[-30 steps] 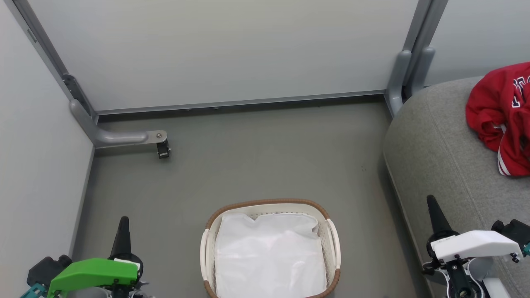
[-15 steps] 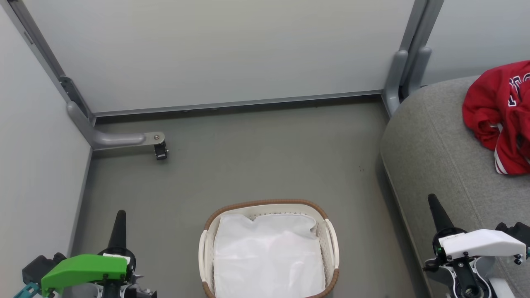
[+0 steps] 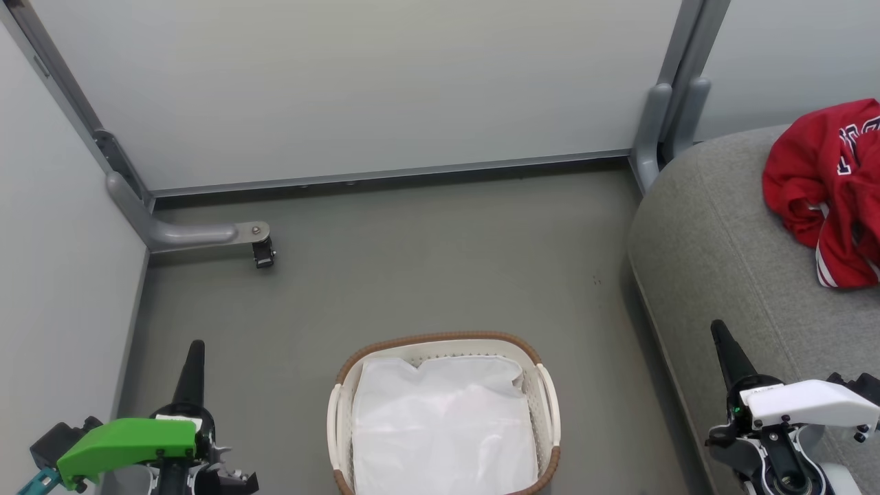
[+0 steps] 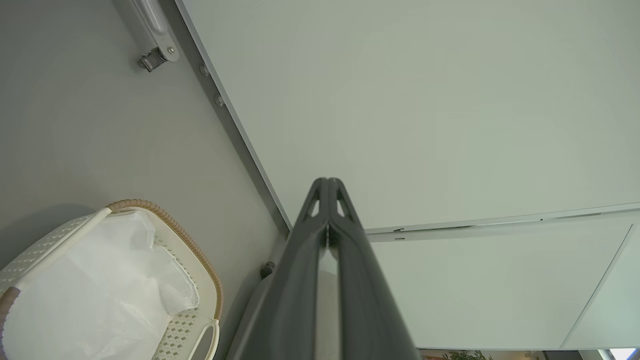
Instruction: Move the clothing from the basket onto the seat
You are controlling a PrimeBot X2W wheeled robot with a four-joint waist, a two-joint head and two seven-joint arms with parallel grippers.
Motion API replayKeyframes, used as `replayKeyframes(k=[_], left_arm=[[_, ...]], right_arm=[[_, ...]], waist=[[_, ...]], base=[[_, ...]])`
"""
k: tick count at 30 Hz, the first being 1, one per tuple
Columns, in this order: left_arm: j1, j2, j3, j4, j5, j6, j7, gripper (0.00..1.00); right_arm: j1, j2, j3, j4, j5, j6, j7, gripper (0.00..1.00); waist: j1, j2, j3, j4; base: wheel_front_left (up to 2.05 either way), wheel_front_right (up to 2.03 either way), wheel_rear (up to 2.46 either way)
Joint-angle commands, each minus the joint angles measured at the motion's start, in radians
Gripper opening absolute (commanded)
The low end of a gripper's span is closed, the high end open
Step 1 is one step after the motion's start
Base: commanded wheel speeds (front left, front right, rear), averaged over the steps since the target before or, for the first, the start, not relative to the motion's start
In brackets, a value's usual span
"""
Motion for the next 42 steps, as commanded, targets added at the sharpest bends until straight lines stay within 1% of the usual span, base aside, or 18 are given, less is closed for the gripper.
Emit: replayKeyframes(k=[1,11,32,42], left_arm=[[-0.023,0.002,0.009,-0.008,-0.023,-0.008,0.008,0.00],[-0.032,0.002,0.022,-0.012,-0.096,-0.015,0.028,0.00],[-0.044,0.002,0.045,-0.017,-0.220,-0.028,0.067,0.00],[-0.041,0.002,0.044,-0.016,-0.217,-0.027,0.066,0.00]], right_arm=[[-0.017,-0.006,-0.006,-0.010,0.023,0.000,0.006,0.00],[-0.019,-0.006,-0.013,-0.013,0.109,0.000,0.029,0.00],[-0.018,-0.007,-0.025,-0.019,0.252,0.000,0.065,0.00],[-0.018,-0.007,-0.025,-0.019,0.249,0.000,0.065,0.00]], waist=[[0.0000,0.0000,0.000,-0.001],[0.0000,0.0000,-0.002,-0.008],[0.0000,0.0000,-0.005,-0.020],[0.0000,0.0000,-0.005,-0.020]], base=[[0.00,0.00,0.00],[0.00,0.00,0.00],[0.00,0.00,0.00],[0.00,0.00,0.00]])
